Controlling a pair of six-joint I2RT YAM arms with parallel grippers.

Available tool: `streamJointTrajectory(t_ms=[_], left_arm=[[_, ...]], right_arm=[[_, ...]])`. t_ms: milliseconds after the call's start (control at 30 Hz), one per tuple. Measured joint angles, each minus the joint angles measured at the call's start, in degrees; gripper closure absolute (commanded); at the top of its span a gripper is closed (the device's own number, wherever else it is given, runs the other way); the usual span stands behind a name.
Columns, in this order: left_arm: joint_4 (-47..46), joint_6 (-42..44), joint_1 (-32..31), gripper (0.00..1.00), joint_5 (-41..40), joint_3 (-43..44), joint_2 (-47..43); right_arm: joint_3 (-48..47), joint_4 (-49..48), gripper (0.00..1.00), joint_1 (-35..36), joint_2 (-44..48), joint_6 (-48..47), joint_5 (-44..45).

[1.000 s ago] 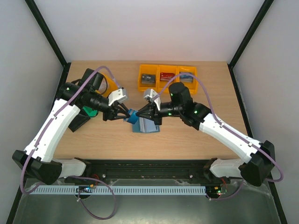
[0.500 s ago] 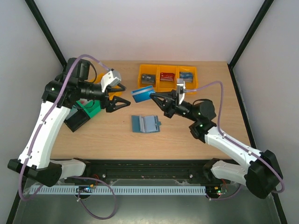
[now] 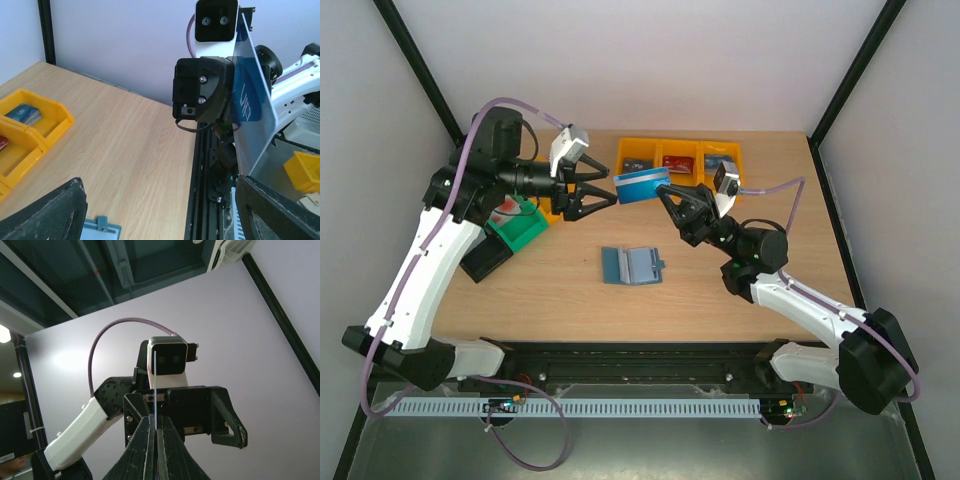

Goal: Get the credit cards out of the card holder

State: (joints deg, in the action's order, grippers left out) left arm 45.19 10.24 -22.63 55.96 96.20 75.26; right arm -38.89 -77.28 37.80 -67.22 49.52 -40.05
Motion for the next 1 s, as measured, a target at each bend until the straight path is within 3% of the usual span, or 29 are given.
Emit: streamJointTrajectory(t_ms=[167,433,767,1000], left_arm=[[-1.22,-1.90,-1.66,0.33,0.59,0.22,0.55],[-0.63,-0.55,-2.51,0.30,3.41,0.94,0.81],[1.44,2.16,-2.60,0.47,4.26,1.51,0.81],[1.46,1.79,-2.60,0.45,4.59,1.53,0.92]], right_arm=[[-0.07,-1.49,0.98,-0.17,0.00,0.70,1.53],[-0.07,-0.09,0.98,0.33,0.50,-1.44,3.06],[-0.96,3.78,0.98,0.57,0.85,-3.06,2.84],[-1.03,4.74,0.98,0.57,0.85,-3.61,3.23]])
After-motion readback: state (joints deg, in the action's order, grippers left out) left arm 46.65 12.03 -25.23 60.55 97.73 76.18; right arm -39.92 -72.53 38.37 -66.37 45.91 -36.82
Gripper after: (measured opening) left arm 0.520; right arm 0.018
